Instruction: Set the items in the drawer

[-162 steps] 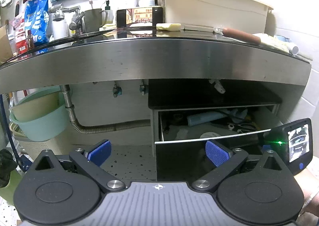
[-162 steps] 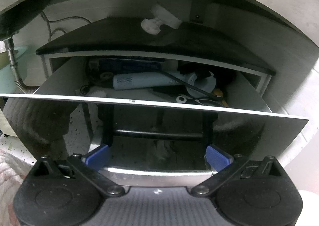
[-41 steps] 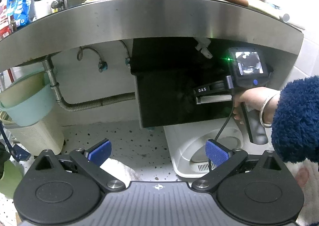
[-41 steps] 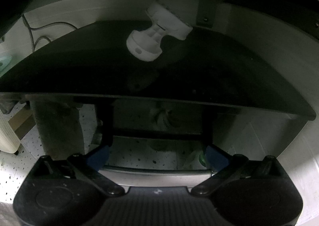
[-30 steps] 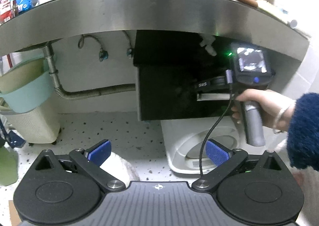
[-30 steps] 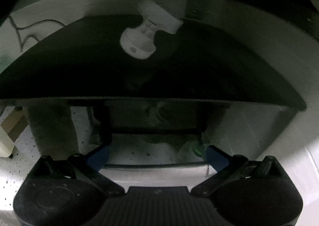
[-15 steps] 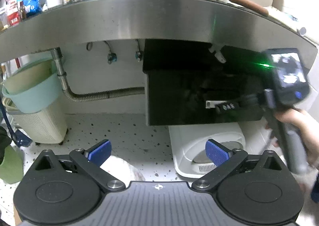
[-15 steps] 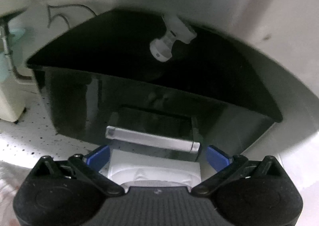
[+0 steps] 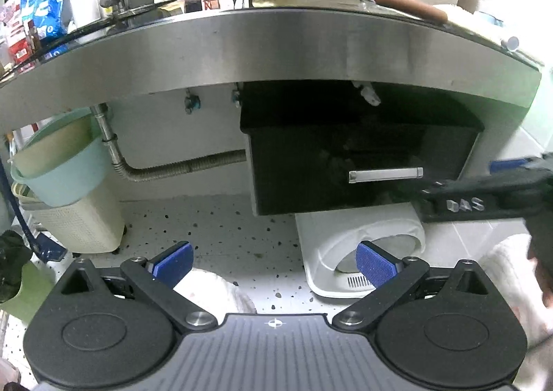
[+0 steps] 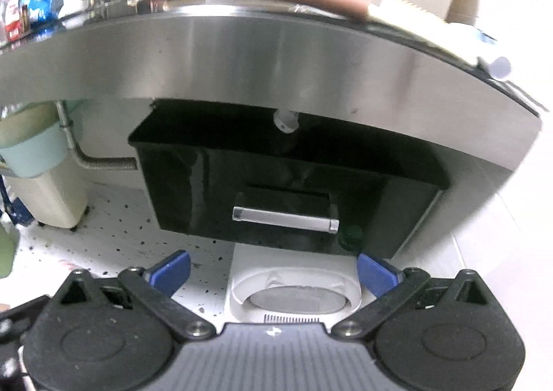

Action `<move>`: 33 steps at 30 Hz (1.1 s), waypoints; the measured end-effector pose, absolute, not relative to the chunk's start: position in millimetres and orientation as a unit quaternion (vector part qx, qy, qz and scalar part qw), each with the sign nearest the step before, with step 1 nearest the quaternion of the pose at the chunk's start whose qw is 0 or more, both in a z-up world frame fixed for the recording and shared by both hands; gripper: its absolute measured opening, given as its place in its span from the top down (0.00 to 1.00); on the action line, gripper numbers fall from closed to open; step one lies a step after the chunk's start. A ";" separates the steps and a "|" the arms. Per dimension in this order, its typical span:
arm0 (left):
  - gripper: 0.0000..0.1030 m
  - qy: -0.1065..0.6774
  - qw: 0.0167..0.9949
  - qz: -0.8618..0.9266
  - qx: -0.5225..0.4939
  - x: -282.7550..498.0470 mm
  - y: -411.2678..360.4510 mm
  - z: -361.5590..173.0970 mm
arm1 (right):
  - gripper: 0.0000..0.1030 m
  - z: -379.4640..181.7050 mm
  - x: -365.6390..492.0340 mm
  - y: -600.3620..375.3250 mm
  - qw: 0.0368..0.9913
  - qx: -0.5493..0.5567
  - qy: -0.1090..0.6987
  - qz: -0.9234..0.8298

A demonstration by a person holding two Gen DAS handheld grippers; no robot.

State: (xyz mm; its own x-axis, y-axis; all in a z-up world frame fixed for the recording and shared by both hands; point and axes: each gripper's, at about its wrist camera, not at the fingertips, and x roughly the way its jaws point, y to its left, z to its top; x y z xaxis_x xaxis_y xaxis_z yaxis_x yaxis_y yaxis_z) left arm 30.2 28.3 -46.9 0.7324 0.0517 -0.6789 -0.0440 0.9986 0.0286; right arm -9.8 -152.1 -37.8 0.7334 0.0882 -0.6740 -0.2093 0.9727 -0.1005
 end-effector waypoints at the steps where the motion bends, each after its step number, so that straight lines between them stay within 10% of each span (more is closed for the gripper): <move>1: 0.01 0.365 0.931 0.027 0.006 29.0 27.7 -44.4 | 0.00 -34.2 -15.8 -154.1 0.928 -0.083 0.356 0.079; 33: 0.01 0.356 0.933 0.053 -0.017 2.4 36.9 -13.7 | 0.00 9.8 -104.4 -161.1 0.941 -0.064 0.326 0.067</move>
State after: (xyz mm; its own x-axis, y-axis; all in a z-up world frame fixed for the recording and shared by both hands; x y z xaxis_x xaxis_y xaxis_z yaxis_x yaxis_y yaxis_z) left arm 2.4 36.9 -13.7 0.7404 0.0868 -0.6665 -0.1105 0.9939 0.0067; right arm -104.4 -161.1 9.8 0.7786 0.0854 -0.6217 -0.1685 0.9828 -0.0760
